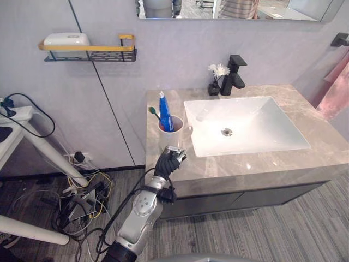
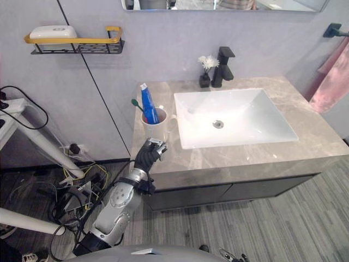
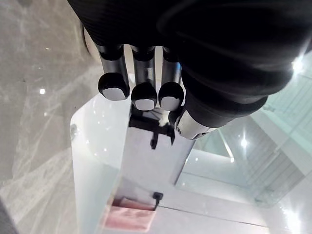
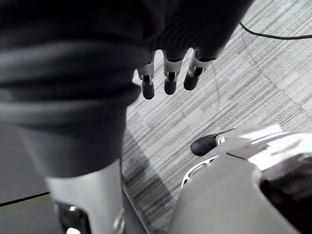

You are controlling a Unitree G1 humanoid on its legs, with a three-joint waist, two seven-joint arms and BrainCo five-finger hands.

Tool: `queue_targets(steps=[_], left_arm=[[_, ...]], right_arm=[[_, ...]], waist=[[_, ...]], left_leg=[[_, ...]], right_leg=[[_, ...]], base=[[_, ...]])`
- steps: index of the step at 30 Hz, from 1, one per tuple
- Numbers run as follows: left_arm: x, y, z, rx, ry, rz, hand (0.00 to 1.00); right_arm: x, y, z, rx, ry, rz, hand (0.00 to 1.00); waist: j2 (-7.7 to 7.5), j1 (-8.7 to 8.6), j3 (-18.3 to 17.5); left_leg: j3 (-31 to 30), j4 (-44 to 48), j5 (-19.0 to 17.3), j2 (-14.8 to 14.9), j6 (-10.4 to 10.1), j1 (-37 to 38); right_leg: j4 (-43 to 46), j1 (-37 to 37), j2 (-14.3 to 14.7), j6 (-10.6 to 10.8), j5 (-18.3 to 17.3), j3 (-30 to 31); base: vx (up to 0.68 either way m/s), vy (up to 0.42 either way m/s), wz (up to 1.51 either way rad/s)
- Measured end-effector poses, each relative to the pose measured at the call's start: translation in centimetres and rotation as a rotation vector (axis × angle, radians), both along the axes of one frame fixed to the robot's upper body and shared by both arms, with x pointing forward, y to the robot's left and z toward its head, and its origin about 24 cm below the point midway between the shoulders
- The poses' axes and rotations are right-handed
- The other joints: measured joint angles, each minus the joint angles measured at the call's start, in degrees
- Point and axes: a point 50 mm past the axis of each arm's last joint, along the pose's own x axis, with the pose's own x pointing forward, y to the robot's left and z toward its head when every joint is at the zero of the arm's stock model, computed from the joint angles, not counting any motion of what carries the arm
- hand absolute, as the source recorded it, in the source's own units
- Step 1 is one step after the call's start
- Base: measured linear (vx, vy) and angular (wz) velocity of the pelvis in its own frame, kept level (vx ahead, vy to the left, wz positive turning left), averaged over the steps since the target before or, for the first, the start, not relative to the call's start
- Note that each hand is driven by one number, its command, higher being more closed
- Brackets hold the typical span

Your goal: Organize washtable

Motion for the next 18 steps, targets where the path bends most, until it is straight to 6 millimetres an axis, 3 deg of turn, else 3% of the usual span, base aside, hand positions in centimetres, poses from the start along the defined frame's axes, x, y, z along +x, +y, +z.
queue_targets(steps=[18], left_arm=[[1.6, 0.9, -0.6, 0.06, 0.03, 0.076, 1.0]], right_arm=[[0.7, 0.0, 0.0, 0.001, -0.02, -0.025, 0.0]], waist=[[0.02, -1.42, 0.15]], left_leg=[[2.09, -0.05, -0.15, 0.06, 0.1, 0.06]], right_leg=[[-0.04, -1.24, 0.13, 0.08, 0.59, 2.24]], base=[[0.0, 0.003, -0.06]])
